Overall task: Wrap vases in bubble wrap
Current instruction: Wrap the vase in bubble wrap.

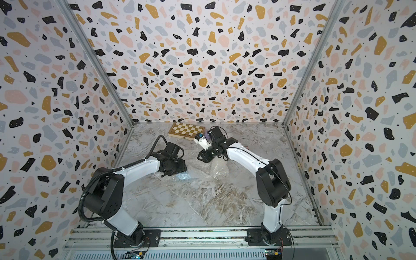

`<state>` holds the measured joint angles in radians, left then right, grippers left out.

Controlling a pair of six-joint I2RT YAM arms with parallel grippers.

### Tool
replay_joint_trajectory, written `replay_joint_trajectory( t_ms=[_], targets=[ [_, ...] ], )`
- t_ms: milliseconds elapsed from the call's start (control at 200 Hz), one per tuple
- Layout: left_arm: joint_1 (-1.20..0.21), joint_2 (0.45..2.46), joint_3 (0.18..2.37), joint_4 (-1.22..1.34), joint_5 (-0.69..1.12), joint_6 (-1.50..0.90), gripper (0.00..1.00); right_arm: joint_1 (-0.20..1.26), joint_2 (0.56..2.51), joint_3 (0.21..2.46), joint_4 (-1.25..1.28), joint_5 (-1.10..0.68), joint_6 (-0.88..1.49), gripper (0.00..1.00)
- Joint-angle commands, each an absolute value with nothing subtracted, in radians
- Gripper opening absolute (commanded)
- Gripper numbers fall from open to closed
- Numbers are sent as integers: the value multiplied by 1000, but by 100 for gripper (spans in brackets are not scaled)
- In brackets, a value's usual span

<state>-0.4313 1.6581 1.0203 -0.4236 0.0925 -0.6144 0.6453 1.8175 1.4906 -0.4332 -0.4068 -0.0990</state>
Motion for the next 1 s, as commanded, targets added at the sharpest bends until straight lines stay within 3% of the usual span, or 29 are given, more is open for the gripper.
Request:
replay_joint_trajectory(
  t_ms=[0, 145, 300, 425, 501, 626, 771, 841, 991],
  targets=[
    [-424, 1664, 1045, -448, 124, -597, 62, 690, 1717, 1450, -378, -373, -153, 50],
    [-418, 1707, 1074, -462, 195, -580, 62, 813, 1665, 1357, -320, -323, -271, 51],
    [-418, 1674, 1093, -486, 163, -564, 64, 873, 1617, 1262, -228, -341, -231, 51],
    [-417, 1665, 1084, -477, 177, -563, 64, 883, 1617, 1181, -191, -269, -184, 50],
    [-417, 1669, 1069, -460, 187, -566, 64, 869, 1588, 1108, -106, -251, -139, 56],
    [-416, 1669, 1061, -444, 188, -572, 64, 854, 1661, 1161, -131, -208, -113, 55],
    [-416, 1673, 1069, -463, 160, -560, 64, 827, 1701, 1169, -95, -249, -80, 43],
    [-416, 1679, 1066, -459, 162, -557, 64, 792, 1707, 1182, -93, -268, -51, 28],
    [-417, 1713, 1062, -452, 149, -550, 64, 734, 1759, 1247, -145, -247, -39, 16]
  ],
)
